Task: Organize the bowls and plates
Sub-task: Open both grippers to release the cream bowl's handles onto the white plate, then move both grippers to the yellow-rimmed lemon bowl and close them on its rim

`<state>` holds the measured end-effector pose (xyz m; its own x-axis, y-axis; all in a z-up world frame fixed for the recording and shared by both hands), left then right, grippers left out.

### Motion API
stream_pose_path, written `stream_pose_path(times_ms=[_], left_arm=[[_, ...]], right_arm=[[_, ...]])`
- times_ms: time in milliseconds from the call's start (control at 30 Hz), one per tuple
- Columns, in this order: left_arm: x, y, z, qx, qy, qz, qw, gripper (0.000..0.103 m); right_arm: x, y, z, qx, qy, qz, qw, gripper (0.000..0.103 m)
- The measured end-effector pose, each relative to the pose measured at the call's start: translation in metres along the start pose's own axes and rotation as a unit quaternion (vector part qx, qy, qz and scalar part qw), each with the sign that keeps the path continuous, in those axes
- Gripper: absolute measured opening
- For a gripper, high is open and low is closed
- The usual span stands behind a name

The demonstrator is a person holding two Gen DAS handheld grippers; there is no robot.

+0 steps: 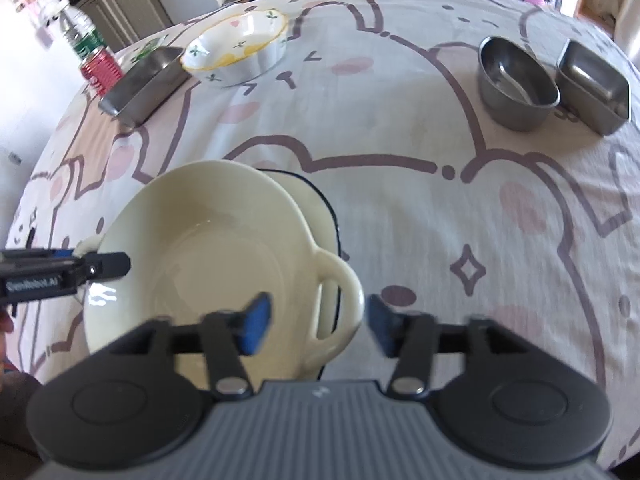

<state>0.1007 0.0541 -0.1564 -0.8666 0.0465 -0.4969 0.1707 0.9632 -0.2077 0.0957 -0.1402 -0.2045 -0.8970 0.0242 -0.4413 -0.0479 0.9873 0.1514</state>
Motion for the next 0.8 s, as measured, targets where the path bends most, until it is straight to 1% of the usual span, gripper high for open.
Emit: stream_pose_path(times_ms=[33, 100, 233, 333, 400, 467, 533, 567, 600, 700, 800], left_arm=[[0.0, -0.001, -0.001, -0.003, -0.001, 0.006, 1.0, 0.074], [0.001, -0.003, -0.001, -0.007, 0.001, 0.014, 0.9999, 0.075], [0.004, -0.004, 0.001, -0.008, 0.012, 0.023, 0.9996, 0.082], [0.006, -0.005, -0.001, -0.006, 0.012, 0.031, 0.9994, 0.09], [0.006, -0.006, -0.004, -0.008, 0.01, 0.032, 0.9994, 0.097], [0.005, -0.005, -0.007, -0.01, 0.004, 0.031, 0.9995, 0.1], [0.004, -0.005, -0.011, -0.011, -0.005, 0.027, 0.9996, 0.101], [0.002, -0.005, -0.013, -0.009, -0.009, 0.025, 0.9996, 0.102], [0.001, -0.004, -0.016, -0.004, -0.015, 0.023, 0.9996, 0.103], [-0.004, -0.006, -0.023, -0.001, -0.032, 0.02, 0.9993, 0.103], [-0.011, -0.009, -0.033, -0.001, -0.055, 0.016, 0.9983, 0.103]], right_arm=[[-0.001, 0.0, 0.0, 0.003, -0.001, -0.002, 1.0, 0.07], [-0.001, -0.003, 0.0, 0.003, 0.0, 0.005, 1.0, 0.074], [-0.001, -0.006, 0.0, 0.003, 0.002, 0.009, 1.0, 0.078], [0.0, -0.007, -0.001, -0.002, 0.0, 0.012, 1.0, 0.082], [0.001, -0.008, -0.002, -0.003, 0.0, 0.013, 1.0, 0.089], [0.002, -0.01, -0.004, -0.001, -0.002, 0.016, 1.0, 0.093], [0.002, -0.013, -0.006, 0.003, -0.008, 0.018, 1.0, 0.096], [0.003, -0.014, -0.008, 0.003, -0.012, 0.019, 1.0, 0.101], [0.003, -0.016, -0.011, 0.003, -0.018, 0.021, 1.0, 0.103], [0.0, -0.019, -0.021, -0.002, -0.04, 0.024, 0.999, 0.103], [-0.006, -0.022, -0.036, 0.0, -0.072, 0.019, 0.997, 0.103]])
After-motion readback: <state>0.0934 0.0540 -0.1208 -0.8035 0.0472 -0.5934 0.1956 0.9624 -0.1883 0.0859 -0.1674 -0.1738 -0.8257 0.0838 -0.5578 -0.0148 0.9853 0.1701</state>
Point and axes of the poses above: each gripper's, at about its wrist camera, not at the fingertips, and z roughly the way its jaws point, y to its left, x to its underside, the point moved 3 cm from there along z, roughly the way its jaws point, and after that the axes turned 5 degrees about -y, right-handed, at the moved point
